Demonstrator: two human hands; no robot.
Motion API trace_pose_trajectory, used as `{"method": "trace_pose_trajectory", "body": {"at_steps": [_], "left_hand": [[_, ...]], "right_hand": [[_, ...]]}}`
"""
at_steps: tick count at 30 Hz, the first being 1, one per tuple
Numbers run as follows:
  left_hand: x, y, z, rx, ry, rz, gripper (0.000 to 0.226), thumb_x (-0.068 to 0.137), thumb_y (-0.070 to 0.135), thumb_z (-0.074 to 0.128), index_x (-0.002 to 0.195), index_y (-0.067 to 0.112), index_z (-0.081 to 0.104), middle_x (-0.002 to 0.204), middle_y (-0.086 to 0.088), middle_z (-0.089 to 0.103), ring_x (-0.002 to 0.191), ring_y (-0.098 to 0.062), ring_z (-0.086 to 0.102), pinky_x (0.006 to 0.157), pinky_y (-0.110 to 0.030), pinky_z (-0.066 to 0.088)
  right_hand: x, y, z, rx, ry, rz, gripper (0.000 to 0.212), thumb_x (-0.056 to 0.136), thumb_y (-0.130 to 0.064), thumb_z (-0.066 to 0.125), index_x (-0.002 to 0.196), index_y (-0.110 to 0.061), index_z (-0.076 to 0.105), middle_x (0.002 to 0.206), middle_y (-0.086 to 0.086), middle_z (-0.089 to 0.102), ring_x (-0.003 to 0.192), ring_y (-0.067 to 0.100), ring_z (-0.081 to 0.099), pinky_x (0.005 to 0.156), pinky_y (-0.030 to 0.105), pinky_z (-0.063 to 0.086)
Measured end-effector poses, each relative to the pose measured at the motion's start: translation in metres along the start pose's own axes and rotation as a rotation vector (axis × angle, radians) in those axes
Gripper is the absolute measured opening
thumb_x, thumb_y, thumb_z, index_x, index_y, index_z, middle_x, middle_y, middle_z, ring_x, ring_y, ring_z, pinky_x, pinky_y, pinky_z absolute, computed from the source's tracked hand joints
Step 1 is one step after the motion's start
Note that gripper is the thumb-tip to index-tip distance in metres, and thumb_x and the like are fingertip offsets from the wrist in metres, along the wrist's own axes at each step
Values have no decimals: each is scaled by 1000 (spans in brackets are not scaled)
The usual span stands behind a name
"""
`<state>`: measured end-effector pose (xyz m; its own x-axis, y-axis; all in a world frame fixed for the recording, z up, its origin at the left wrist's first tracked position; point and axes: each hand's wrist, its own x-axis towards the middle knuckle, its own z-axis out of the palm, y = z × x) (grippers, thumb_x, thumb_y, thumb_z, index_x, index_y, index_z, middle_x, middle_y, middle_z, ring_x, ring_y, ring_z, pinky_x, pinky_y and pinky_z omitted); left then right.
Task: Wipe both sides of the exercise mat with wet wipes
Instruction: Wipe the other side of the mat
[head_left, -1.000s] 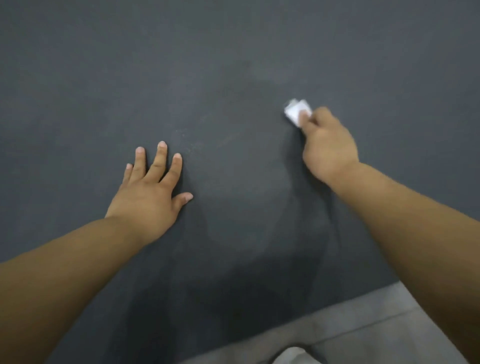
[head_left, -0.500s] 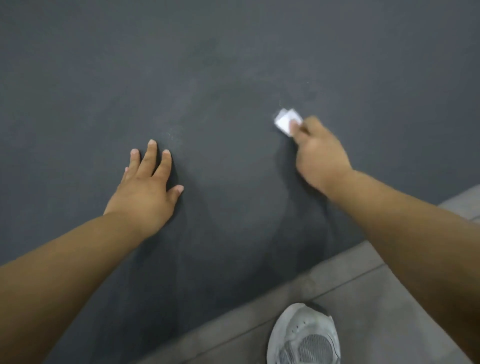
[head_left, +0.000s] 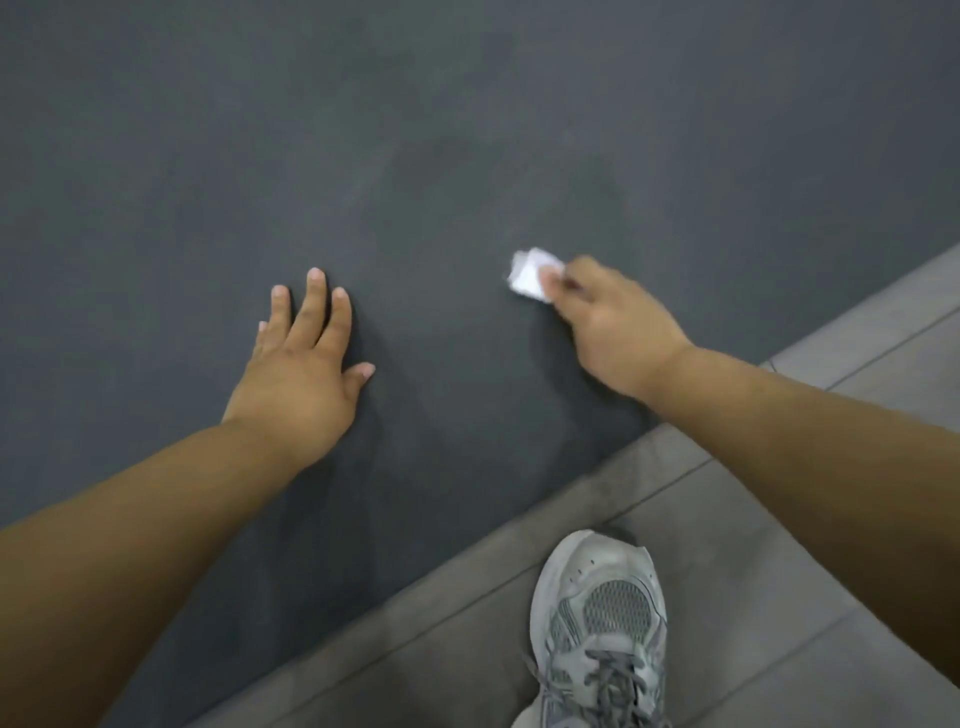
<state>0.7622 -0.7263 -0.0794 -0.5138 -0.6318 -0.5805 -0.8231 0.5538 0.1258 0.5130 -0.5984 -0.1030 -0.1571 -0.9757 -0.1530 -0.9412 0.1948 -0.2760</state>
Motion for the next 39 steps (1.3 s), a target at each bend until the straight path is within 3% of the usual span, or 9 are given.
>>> {"method": "trace_pose_trajectory", "body": {"at_steps": [4,11,15,18,26,30,34,36,39], "left_hand": [[0,0,4,-17,14,0,67,99,38,29,150,16,-8,155,0,-23,143,-30,-18,117,-40,-3],[1,1,1,-37,18,-1,67,99,35,34,150,15,-3,156,0,-20,143,-30,-16,118,-41,0],[-6,11,-4,-67,34,43,63,100,29,37,151,14,3,157,1,-16,144,-25,-15,117,-38,3],[-14,25,-3,-47,-11,159,62,100,32,36,151,18,5,157,4,-16,144,-21,-14,116,-34,4],[-13,35,1,23,-3,167,59,98,35,38,150,19,15,158,0,-5,145,-28,-5,118,-38,10],[-8,45,-6,85,57,133,55,95,42,43,143,16,35,154,-7,18,137,-36,16,113,-46,24],[5,65,-18,69,105,114,56,93,45,44,142,18,35,150,-5,22,129,-35,24,109,-46,29],[15,77,-22,50,100,147,60,93,45,44,145,19,29,153,-3,15,135,-32,16,112,-45,25],[35,99,-30,28,77,168,68,92,47,46,149,21,20,157,-1,3,142,-26,2,116,-44,18]], "right_hand": [[-4,-8,-8,27,50,463,57,85,1,43,141,-2,34,126,21,40,91,36,49,83,40,38],[-68,-58,24,93,-193,-370,40,85,-18,36,111,-7,65,86,8,61,62,27,55,53,30,45],[-69,9,2,94,115,383,40,84,-5,42,123,-3,54,99,18,51,71,34,53,60,32,43],[-72,5,-4,48,-16,697,50,82,2,45,131,-5,41,115,13,40,79,30,44,68,33,35],[-88,-81,21,180,-305,-344,31,85,-7,52,115,-3,62,106,13,60,77,32,61,59,32,49],[-88,12,4,132,119,343,34,89,-9,41,116,-1,59,102,22,55,79,38,59,65,36,46],[-77,64,-23,166,174,945,29,95,-5,37,121,3,46,120,20,43,95,34,51,73,31,35],[-73,46,-15,152,156,873,37,90,-2,40,127,-1,45,123,17,43,95,30,50,71,28,34],[-79,-5,9,160,119,293,42,75,3,55,117,4,58,100,18,56,68,34,57,53,32,46]]}}
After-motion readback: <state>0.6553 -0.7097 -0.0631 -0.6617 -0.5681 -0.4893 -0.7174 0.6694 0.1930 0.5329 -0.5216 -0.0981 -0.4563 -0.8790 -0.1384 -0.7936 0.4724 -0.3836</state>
